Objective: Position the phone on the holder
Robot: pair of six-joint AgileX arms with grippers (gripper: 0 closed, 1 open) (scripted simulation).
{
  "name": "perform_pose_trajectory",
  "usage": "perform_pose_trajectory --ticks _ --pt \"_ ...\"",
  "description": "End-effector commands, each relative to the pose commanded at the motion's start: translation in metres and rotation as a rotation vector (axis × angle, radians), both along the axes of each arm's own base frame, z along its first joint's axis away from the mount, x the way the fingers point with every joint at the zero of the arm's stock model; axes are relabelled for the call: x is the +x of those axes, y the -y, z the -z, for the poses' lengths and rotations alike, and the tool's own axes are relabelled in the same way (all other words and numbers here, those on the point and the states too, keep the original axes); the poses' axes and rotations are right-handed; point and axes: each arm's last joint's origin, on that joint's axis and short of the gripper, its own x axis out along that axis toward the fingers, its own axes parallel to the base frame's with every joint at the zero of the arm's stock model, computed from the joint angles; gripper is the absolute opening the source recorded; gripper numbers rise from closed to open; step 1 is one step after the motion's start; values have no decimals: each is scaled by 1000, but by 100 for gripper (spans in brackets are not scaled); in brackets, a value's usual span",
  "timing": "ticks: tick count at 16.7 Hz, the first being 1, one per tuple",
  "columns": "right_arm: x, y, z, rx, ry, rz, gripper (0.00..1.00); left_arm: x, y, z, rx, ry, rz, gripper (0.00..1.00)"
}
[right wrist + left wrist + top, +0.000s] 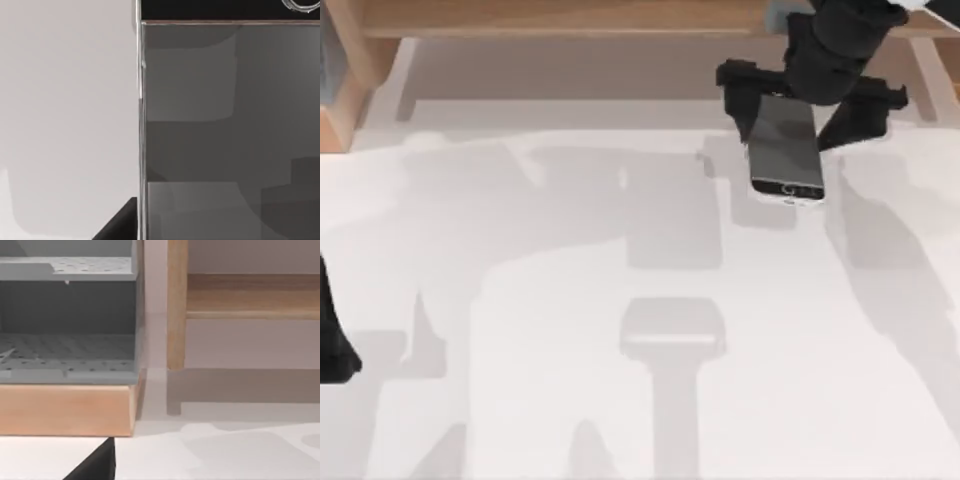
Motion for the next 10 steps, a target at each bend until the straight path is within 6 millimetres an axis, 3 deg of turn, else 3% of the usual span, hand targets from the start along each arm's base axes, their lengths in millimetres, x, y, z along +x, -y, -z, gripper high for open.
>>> perform_pose_trajectory --ticks 5,10 --pt "-24 90 -44 143 107 145 0 0 0 0 0 0 0 100" --pt "-77 184 -68 241 294 268 0 0 0 0 0 0 0 100"
